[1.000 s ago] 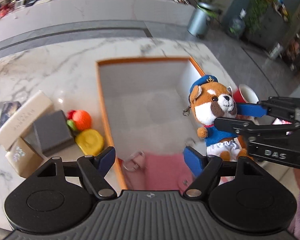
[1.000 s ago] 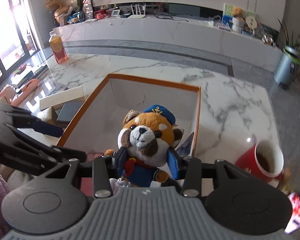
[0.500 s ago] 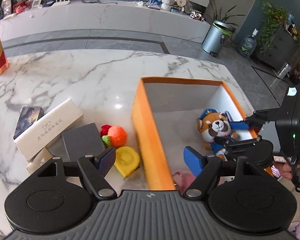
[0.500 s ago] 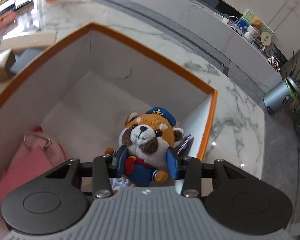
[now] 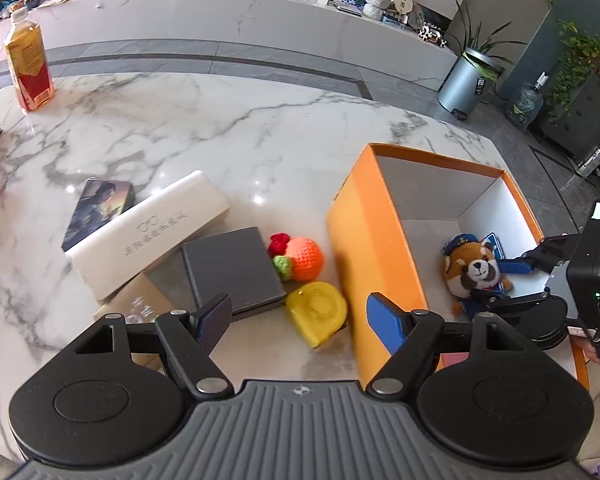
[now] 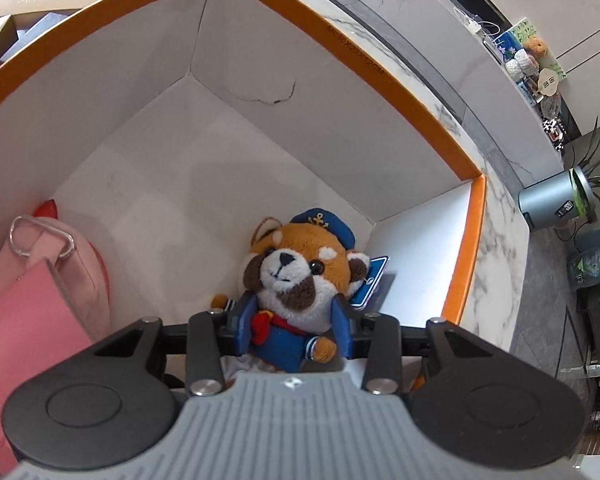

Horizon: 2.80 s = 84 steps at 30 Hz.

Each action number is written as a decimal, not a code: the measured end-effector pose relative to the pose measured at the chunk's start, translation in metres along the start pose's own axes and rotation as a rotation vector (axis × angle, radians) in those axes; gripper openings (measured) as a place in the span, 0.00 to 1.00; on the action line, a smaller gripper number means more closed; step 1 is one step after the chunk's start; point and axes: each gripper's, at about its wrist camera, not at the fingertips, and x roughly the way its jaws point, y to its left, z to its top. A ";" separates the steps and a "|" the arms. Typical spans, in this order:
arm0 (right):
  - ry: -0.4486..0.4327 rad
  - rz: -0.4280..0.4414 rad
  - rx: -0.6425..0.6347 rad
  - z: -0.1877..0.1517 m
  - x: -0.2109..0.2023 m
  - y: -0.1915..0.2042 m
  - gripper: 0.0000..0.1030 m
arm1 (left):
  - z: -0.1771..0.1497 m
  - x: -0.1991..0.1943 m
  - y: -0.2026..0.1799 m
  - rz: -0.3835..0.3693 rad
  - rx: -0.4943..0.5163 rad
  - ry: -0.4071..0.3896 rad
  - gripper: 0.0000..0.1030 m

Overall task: Organize objects
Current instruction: 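Grasp the brown gift box with the left gripper while the right gripper grasps the black box, then place the brown gift box and black box into the orange box, open both grippers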

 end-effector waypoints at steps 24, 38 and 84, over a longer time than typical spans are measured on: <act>-0.370 0.220 -0.076 0.081 -0.141 0.091 0.54 | -0.024 -0.047 0.070 0.072 0.205 -0.088 0.87; -0.119 0.414 0.287 0.155 -0.034 0.125 0.64 | -0.038 0.013 0.101 0.009 0.326 -0.096 0.87; -0.191 0.443 0.444 0.121 -0.135 0.078 0.73 | -0.022 -0.058 0.067 -0.146 0.196 -0.219 0.78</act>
